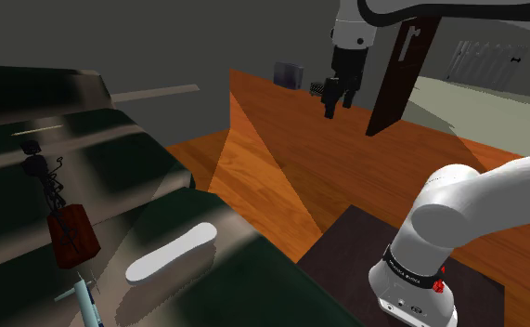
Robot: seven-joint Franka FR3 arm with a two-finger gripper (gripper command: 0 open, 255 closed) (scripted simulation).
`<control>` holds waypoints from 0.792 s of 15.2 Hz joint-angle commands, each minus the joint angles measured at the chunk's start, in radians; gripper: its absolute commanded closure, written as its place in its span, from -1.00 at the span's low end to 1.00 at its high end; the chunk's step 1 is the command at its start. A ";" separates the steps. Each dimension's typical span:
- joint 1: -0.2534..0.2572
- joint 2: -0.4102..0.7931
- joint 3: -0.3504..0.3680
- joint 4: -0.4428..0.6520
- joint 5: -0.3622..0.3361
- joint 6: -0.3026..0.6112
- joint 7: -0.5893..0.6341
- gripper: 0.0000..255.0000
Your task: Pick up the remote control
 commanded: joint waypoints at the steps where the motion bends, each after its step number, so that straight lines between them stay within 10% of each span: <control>1: 0.000 0.000 0.000 0.000 0.000 0.000 0.000 -1.00; 12: 0.135 0.306 0.051 0.050 0.031 0.257 -0.183 -1.00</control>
